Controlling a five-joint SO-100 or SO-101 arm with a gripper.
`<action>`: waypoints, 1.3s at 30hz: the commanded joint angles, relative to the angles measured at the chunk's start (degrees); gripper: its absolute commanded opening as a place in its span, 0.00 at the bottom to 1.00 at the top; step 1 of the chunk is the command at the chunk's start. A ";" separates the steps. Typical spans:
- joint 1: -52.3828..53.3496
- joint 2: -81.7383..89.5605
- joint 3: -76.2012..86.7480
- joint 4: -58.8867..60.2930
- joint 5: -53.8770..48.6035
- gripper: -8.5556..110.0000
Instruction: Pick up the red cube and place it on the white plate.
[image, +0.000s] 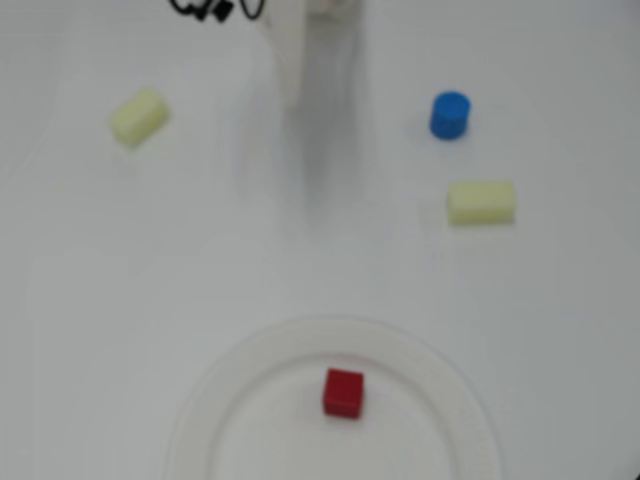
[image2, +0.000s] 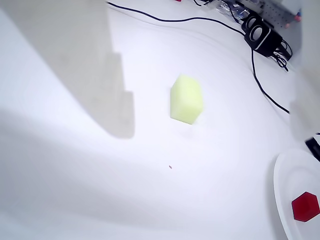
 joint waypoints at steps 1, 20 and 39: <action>-1.49 12.39 14.85 -9.32 -1.14 0.23; -8.70 42.54 48.25 -8.09 -5.36 0.20; -7.29 46.93 48.87 0.53 -5.36 0.07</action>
